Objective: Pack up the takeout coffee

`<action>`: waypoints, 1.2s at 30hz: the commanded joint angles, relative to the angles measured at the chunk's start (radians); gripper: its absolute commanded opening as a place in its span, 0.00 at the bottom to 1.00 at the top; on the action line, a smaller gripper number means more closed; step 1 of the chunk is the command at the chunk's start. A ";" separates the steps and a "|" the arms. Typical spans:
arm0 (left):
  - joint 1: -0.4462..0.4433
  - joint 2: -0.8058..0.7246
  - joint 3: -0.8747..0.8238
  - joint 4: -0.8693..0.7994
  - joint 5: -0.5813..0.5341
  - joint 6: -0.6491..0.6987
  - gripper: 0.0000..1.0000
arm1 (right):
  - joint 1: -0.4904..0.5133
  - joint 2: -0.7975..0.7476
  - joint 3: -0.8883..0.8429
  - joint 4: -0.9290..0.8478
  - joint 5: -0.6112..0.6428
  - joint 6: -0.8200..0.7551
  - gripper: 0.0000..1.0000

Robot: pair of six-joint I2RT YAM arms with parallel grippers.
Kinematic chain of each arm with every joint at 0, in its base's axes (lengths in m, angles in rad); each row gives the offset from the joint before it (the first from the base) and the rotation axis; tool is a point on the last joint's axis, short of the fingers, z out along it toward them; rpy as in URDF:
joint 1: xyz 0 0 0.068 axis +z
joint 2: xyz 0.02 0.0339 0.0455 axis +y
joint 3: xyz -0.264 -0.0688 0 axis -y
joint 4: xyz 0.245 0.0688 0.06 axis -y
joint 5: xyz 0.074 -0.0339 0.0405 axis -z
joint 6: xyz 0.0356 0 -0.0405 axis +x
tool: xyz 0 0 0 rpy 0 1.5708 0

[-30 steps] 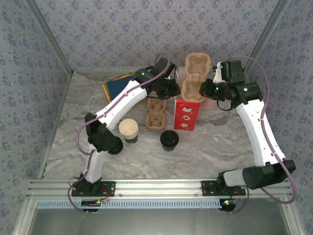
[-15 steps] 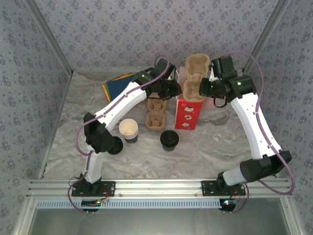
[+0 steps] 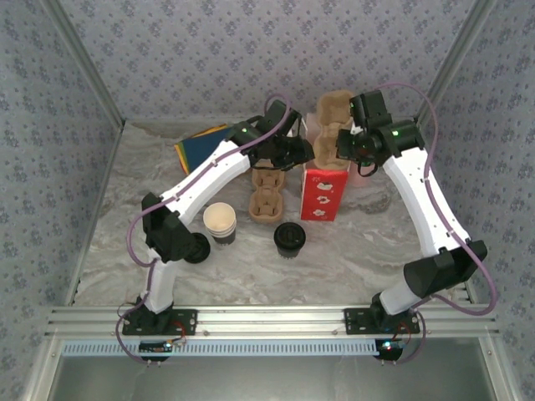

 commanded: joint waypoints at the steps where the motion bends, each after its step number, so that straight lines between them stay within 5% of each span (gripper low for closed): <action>1: 0.006 -0.058 0.043 0.000 -0.006 0.019 0.43 | 0.011 0.003 0.015 -0.015 0.031 -0.021 0.14; 6: 0.026 -0.045 0.078 -0.022 -0.008 0.037 0.54 | 0.022 0.012 0.022 -0.035 0.038 -0.028 0.14; 23: 0.076 -0.010 0.190 -0.025 -0.047 0.096 0.54 | 0.100 0.033 0.039 -0.124 0.162 -0.015 0.14; 36: 0.097 0.027 0.214 -0.022 -0.065 0.109 0.08 | 0.135 0.056 0.049 -0.169 0.232 -0.035 0.14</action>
